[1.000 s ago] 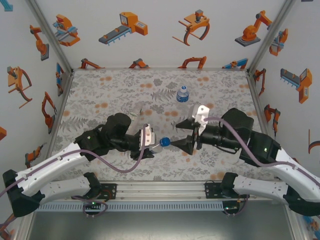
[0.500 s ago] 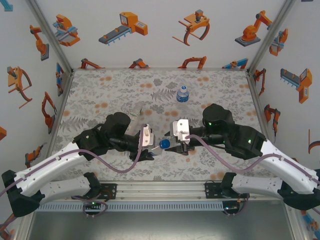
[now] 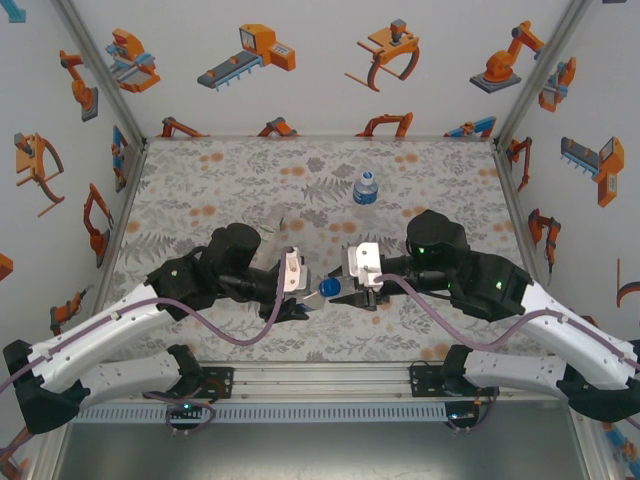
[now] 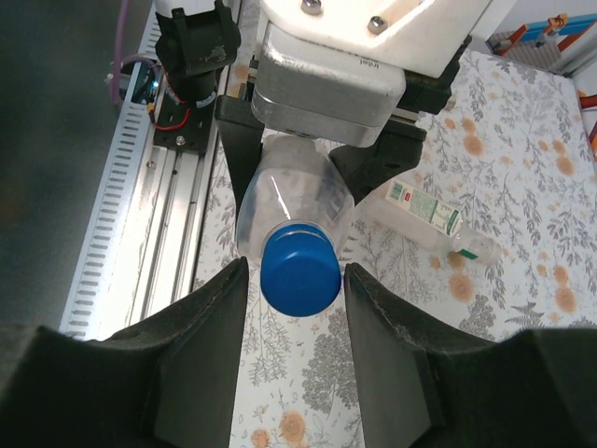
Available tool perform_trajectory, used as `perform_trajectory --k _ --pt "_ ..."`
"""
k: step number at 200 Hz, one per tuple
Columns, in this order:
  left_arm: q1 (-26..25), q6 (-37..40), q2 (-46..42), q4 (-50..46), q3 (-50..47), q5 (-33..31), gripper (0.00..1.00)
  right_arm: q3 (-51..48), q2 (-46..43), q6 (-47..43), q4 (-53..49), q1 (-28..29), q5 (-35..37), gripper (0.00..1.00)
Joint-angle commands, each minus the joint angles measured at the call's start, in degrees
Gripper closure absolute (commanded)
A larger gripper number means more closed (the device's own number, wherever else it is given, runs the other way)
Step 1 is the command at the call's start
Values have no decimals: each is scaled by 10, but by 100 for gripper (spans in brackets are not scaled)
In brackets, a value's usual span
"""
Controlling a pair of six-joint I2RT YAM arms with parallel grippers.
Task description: Screw on the bottle caps
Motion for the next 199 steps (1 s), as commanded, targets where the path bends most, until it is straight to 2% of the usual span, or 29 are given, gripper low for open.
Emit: perform_trajectory --k 1,19,37,60,76,95,118,138,148,163,182,199 --pt "-2 -7 4 -6 12 13 100 -2 -9 3 24 0 -12 56" --pt "-2 -6 5 -7 13 13 100 -2 -5 5 19 -1 -13 59" --pt "-2 -4 5 -7 14 12 100 -2 -1 14 15 0 -5 67" --pt "-2 -3 4 -7 13 9 100 -6 -2 71 21 -1 26 83" --pt "-2 -3 2 -1 10 2 100 -18 -8 170 49 -1 73 100" --pt "-2 -5 2 11 5 -25 100 -42 -12 376 89 -1 176 100" --pt "-3 -6 5 29 -3 -62 100 -64 -9 657 80 -1 279 100" --pt "-3 -2 8 43 -7 -79 100 -88 -10 915 52 -1 329 100" --pt "-3 0 9 48 -8 -83 100 -96 -9 997 41 -1 337 100" --pt "-3 2 13 52 -7 -86 100 -103 -5 1025 66 -1 330 100" --pt "-3 5 17 53 -7 -87 100 -91 1 1010 67 -1 333 100" --pt "-2 6 19 53 -6 -85 100 -75 1 933 74 -1 331 82"
